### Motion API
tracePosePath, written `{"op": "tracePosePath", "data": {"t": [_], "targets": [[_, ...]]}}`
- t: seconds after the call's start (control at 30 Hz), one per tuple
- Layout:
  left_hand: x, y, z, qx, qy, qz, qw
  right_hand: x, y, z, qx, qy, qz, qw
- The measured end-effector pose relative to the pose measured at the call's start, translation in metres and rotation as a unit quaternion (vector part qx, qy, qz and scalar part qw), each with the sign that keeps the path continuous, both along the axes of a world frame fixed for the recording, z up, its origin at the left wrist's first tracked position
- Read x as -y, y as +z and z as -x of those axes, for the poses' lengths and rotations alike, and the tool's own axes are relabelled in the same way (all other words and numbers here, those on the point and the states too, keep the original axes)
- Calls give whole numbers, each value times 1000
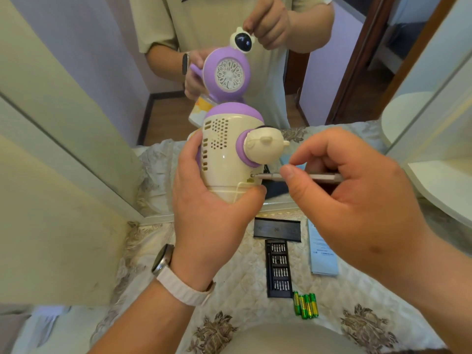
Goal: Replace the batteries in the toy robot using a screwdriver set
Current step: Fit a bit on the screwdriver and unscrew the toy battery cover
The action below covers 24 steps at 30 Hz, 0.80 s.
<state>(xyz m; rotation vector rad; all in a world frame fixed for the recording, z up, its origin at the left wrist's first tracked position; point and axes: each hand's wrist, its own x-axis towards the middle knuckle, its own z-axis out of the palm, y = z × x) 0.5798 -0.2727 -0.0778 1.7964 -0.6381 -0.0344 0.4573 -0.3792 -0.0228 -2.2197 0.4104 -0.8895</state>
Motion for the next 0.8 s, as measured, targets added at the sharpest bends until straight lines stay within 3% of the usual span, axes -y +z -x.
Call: {"op": "tracePosePath", "data": {"t": [0.8], "targets": [[-38,10,5,-5,1,6,1000,-32,11,3,1,57,21,998]]}}
